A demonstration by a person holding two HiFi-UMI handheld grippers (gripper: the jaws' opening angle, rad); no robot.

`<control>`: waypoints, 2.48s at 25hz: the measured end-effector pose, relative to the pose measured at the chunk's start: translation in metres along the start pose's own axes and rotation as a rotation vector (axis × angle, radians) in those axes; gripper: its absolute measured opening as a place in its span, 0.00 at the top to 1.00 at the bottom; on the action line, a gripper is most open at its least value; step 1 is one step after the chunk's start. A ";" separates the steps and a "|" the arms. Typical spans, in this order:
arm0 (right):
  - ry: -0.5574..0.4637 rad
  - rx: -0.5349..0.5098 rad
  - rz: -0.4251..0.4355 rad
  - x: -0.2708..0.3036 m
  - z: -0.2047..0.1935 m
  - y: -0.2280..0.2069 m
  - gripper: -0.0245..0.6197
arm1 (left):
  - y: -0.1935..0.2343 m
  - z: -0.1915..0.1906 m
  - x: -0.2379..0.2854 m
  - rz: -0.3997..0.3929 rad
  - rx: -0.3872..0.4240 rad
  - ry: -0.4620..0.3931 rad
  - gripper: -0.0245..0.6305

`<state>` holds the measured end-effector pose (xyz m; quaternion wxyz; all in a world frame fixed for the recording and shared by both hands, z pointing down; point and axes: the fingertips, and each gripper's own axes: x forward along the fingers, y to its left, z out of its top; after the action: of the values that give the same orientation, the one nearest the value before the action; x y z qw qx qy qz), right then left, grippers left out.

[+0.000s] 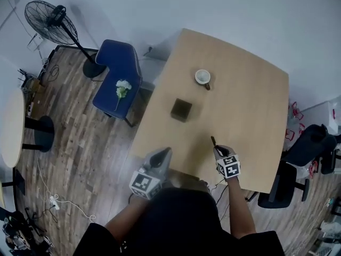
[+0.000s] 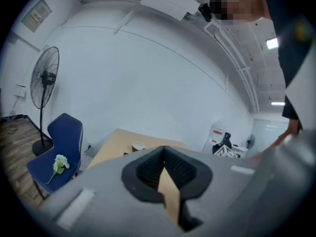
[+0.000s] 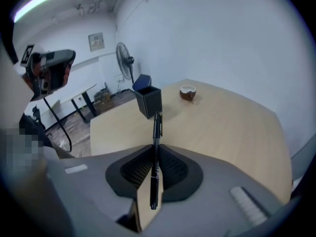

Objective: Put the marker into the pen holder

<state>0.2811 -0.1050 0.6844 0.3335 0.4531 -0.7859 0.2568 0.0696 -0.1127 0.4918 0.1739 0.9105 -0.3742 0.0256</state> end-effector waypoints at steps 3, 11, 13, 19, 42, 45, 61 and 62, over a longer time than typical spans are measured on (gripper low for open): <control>-0.103 0.104 -0.060 -0.007 0.034 0.041 0.89 | 0.024 0.008 -0.027 -0.051 -0.001 0.002 0.96; -0.340 0.251 -0.237 -0.018 0.099 0.138 0.90 | 0.110 0.028 -0.095 -0.118 -0.028 -0.020 0.96; -0.413 0.278 -0.249 -0.019 0.116 0.160 0.89 | 0.126 0.032 -0.105 -0.137 -0.015 -0.022 0.96; -0.533 0.348 -0.206 -0.016 0.162 0.216 0.90 | 0.154 0.035 -0.128 -0.177 -0.020 -0.022 0.96; -0.704 0.382 -0.255 0.009 0.245 0.148 0.90 | 0.164 0.067 -0.043 -0.162 -0.054 -0.019 0.96; -0.709 0.386 -0.216 0.023 0.260 0.125 0.89 | 0.165 0.066 -0.018 -0.158 -0.057 -0.002 0.96; -0.625 0.427 -0.112 0.122 0.279 0.029 0.89 | 0.185 0.043 0.076 -0.122 -0.076 0.106 0.96; -0.616 0.431 -0.112 0.127 0.277 0.027 0.89 | 0.186 0.042 0.078 -0.119 -0.084 0.107 0.96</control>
<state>0.1296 -0.3568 0.5985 -0.0079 0.6109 -0.7514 0.2492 -0.0061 -0.3017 0.5212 0.2328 0.9204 -0.3105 0.0479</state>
